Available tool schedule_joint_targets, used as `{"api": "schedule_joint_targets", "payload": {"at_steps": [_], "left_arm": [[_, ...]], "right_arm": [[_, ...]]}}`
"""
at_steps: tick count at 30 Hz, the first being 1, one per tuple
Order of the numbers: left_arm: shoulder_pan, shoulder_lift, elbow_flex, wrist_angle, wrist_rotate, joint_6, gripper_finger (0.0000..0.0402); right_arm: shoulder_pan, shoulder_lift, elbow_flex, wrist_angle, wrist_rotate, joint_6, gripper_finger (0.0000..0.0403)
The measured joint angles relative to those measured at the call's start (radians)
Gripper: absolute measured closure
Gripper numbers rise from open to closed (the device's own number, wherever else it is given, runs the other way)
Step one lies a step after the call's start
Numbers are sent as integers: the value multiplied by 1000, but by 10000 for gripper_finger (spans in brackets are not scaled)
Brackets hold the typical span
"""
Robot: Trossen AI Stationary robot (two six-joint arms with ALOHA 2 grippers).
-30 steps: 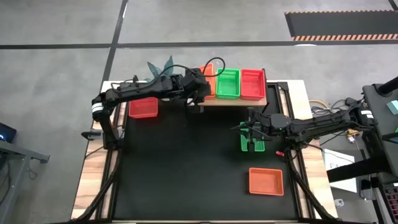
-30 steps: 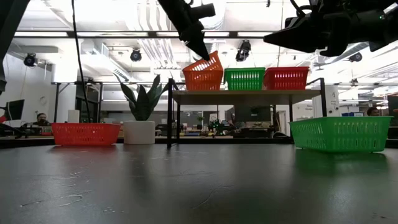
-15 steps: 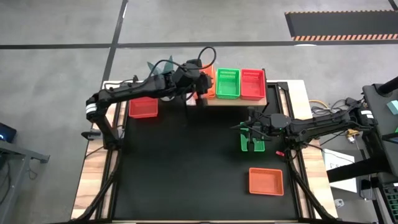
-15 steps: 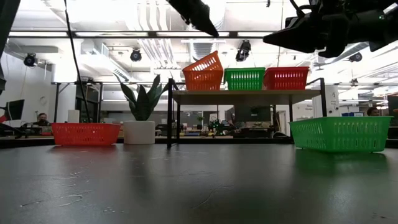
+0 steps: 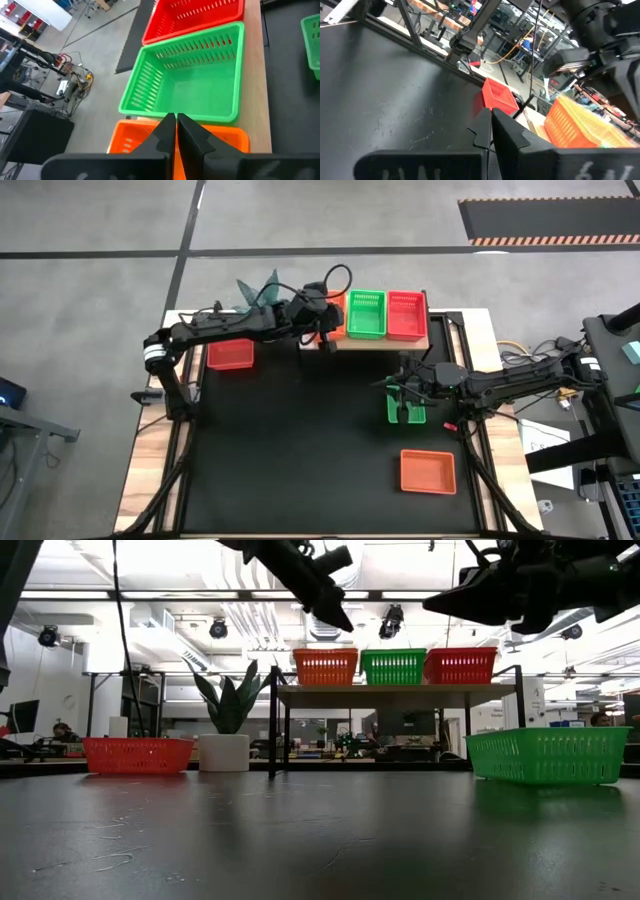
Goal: Stack baskets on shelf by color
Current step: Stack the green bin on top of the green bins on the shelf
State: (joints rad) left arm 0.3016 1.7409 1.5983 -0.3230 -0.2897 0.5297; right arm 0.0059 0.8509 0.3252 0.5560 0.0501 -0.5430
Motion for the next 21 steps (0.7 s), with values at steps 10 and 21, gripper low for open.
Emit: {"api": "schedule_joint_targets", "payload": {"at_steps": [10,21], "left_arm": [[-22,-63,8,-111,-42,1,401],[13,-175,-39,-516,-137,-131,401]], "right_arm": [[0,0,0,-3,4,-6,394],[0,0,0,1,5,-24,394]]}}
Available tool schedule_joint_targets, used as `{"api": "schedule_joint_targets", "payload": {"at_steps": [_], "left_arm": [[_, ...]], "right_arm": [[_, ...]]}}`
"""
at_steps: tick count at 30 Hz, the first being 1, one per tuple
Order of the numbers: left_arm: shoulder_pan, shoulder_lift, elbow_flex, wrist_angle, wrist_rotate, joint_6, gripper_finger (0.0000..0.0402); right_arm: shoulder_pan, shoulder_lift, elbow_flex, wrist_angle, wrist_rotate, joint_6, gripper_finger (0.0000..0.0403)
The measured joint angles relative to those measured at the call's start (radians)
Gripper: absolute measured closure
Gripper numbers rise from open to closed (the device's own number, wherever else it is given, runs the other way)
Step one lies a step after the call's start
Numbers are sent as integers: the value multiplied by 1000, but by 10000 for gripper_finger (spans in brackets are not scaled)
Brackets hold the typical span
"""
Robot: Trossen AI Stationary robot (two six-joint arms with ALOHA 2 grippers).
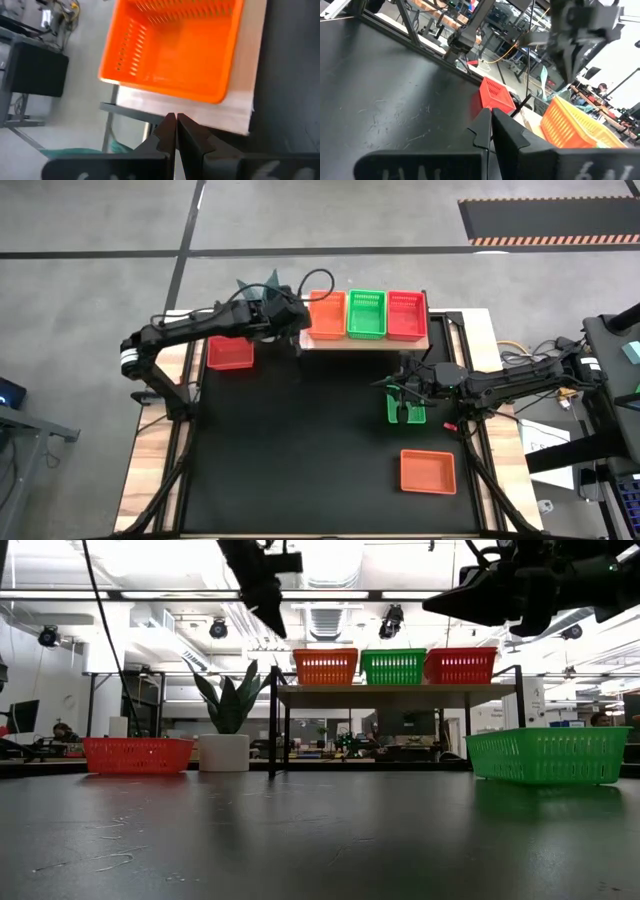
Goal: Stack baskets on shelf by color
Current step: Stack the green bin on top of the green bins on the shelf
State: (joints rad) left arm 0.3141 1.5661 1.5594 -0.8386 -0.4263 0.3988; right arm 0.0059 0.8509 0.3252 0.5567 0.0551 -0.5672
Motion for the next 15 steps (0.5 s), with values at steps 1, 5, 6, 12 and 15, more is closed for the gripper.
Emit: {"api": "schedule_joint_targets", "payload": {"at_steps": [1,5,6,12,15], "left_arm": [[0,1,-15,6,0,0,401],[0,12,-61,18,-22,-6,402],[-3,12,-68,14,-43,-19,402],[-31,-12,-102,21,-66,-102,402],[-37,-11,-124,21,-63,-106,402]], "right_arm": [[0,0,0,1,0,-2,394],[0,0,0,1,0,3,394],[0,0,0,0,0,6,394],[0,0,0,-2,-1,40,394],[0,0,0,-1,0,55,394]]}}
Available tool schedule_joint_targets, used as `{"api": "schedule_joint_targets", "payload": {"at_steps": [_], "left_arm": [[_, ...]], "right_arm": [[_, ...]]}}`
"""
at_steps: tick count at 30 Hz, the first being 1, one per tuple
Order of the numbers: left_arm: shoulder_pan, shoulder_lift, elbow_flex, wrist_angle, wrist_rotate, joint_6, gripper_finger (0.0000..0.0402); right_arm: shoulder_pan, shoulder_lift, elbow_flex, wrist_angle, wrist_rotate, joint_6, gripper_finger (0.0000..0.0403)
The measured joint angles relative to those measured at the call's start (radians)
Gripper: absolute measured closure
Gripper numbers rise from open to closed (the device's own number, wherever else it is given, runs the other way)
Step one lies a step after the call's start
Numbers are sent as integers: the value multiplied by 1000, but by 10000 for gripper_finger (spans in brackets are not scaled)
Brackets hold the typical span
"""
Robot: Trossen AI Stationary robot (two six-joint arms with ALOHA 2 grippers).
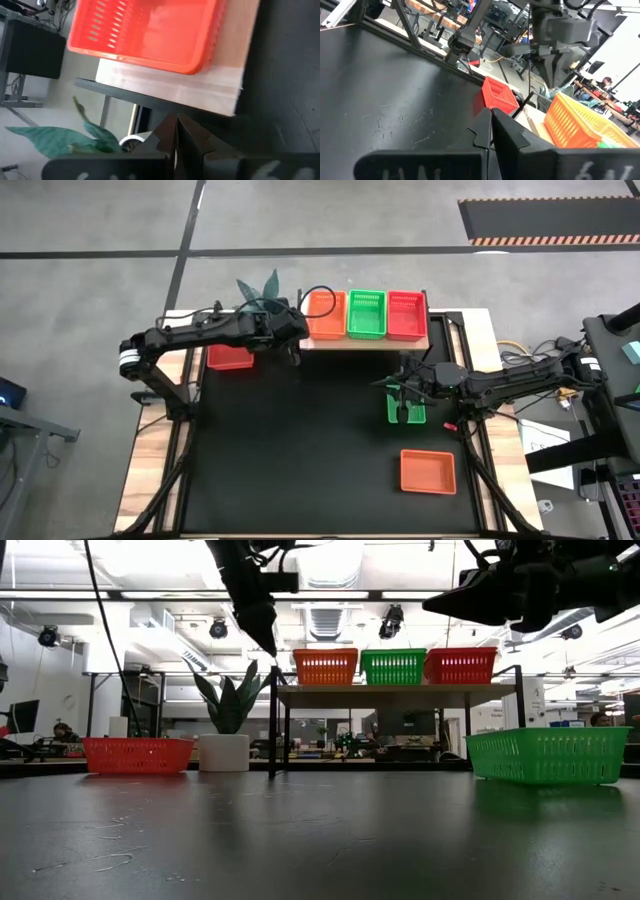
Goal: Stack baskets on shelf by color
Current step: Stack the green bin on top of the green bins on the shelf
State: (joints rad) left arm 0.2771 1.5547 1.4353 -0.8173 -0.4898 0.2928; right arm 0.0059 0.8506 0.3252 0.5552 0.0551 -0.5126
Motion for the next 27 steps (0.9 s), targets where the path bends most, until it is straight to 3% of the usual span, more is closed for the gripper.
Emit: {"api": "schedule_joint_targets", "payload": {"at_steps": [8,13,21,27], "left_arm": [[-57,-22,-69,39,0,-48,402],[-149,-70,-120,73,-2,-88,402],[-333,-159,-233,130,4,-207,401],[-465,-199,-320,132,13,-342,401]], "right_arm": [[20,-4,51,-96,8,112,394],[81,1,157,-309,-56,229,394],[236,22,348,-682,-55,456,394],[291,75,475,-953,-48,647,394]]}}
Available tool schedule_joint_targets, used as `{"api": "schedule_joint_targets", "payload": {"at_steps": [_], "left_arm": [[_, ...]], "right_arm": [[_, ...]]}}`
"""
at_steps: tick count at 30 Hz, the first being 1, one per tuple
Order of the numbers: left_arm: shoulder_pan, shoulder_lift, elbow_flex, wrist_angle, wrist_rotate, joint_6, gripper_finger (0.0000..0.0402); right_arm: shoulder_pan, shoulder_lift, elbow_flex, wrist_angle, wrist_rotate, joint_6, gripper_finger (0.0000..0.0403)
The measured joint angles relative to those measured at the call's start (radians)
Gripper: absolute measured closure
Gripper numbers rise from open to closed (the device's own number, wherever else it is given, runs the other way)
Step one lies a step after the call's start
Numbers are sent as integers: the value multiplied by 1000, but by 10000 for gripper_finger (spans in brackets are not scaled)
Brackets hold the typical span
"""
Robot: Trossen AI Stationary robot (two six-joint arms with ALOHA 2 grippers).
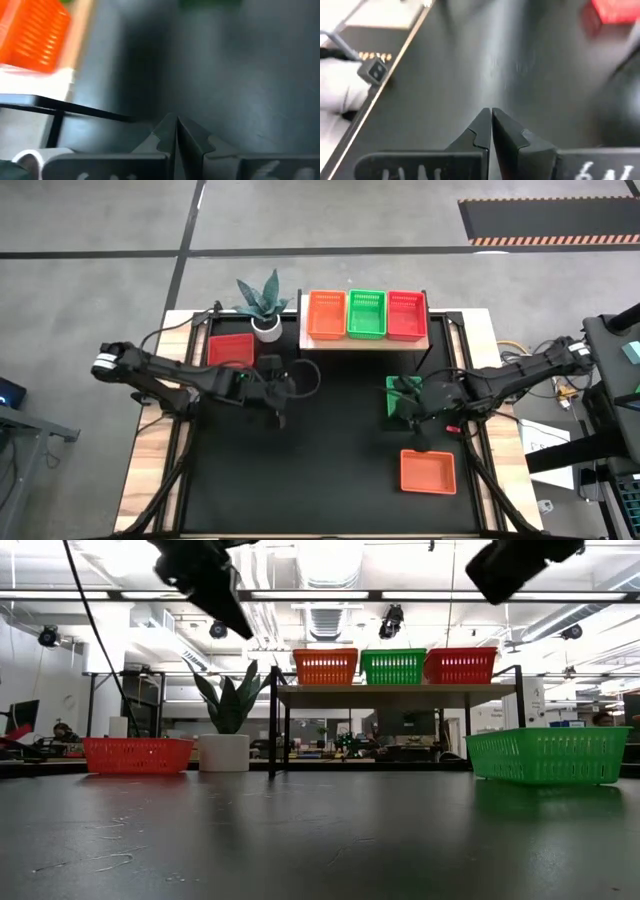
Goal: Stack baskets on shelf by color
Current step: Stack the green bin on top of the green bins on the shelf
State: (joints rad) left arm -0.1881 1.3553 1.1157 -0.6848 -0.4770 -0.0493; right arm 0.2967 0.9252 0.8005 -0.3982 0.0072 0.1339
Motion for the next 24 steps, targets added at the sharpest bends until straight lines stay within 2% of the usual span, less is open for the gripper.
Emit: {"api": "schedule_joint_targets", "payload": {"at_steps": [8,13,17,24], "left_arm": [[-116,-6,-64,29,0,-76,401],[-138,-6,-87,71,0,-75,401],[-137,-6,-90,77,0,-75,401],[-137,-5,-91,81,-8,-68,401]], "right_arm": [[7,107,94,-382,21,76,394],[7,184,101,-512,20,118,385],[7,248,97,-573,20,129,350],[6,342,97,-578,47,111,271]]}}
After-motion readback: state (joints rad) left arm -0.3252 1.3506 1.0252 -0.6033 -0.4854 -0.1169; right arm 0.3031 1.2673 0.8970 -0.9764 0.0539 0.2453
